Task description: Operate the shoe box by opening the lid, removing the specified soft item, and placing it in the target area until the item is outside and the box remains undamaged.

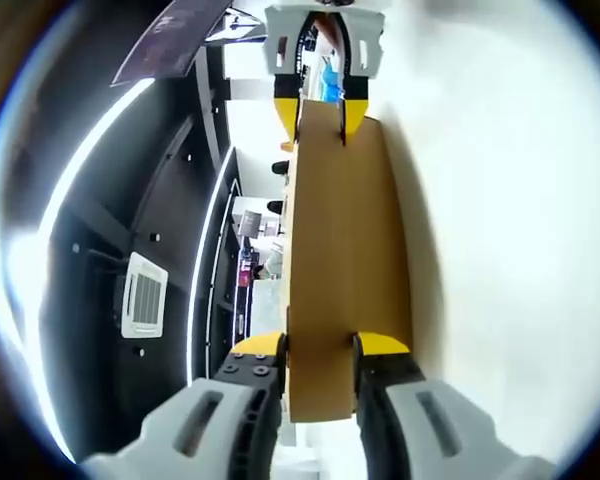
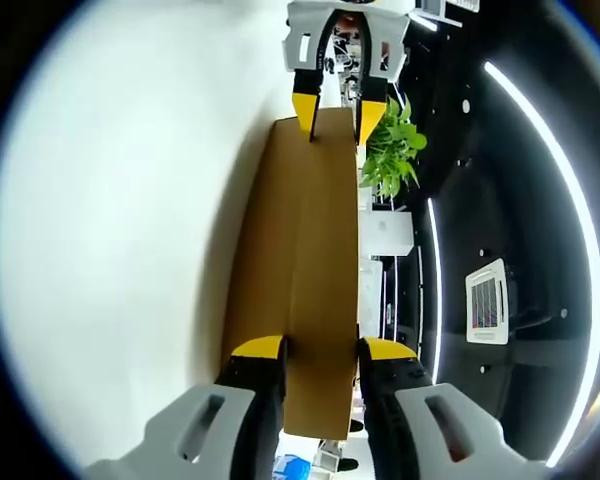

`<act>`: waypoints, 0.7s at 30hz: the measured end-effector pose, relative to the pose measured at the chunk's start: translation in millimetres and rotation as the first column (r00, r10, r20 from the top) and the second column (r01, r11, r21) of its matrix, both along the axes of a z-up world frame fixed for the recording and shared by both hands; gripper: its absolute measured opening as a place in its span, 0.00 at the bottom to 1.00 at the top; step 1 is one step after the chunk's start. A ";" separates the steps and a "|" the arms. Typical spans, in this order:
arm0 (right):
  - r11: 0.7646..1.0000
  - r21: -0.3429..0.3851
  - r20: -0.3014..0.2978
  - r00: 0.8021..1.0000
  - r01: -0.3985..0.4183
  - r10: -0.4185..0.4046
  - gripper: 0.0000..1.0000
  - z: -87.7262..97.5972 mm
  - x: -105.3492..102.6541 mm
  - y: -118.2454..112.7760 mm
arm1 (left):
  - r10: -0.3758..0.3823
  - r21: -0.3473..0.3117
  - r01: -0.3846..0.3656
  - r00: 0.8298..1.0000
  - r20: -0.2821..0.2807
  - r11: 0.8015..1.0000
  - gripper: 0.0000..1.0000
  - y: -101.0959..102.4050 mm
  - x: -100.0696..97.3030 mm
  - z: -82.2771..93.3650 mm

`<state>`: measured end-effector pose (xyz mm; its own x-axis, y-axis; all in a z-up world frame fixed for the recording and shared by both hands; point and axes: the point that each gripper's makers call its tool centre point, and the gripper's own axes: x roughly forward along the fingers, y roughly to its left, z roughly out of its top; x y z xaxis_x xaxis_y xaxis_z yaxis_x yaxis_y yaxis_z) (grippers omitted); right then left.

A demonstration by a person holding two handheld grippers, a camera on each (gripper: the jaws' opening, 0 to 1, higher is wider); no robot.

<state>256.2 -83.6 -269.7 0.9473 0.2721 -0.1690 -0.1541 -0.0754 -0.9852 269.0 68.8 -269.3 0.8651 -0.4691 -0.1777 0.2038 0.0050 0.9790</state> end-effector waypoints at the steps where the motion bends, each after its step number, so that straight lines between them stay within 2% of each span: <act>1: 1.000 0.001 -0.001 1.000 0.000 0.000 0.28 0.1 -0.9 0.1 | 0.000 0.000 0.000 1.000 -0.002 1.000 0.27 0.1 -1.2 0.1; 21: 1.000 0.007 -0.011 1.000 0.004 -0.004 0.28 -0.1 -18.9 1.6 | 0.003 -0.008 -0.003 1.000 -0.014 1.000 0.26 1.3 -19.8 0.0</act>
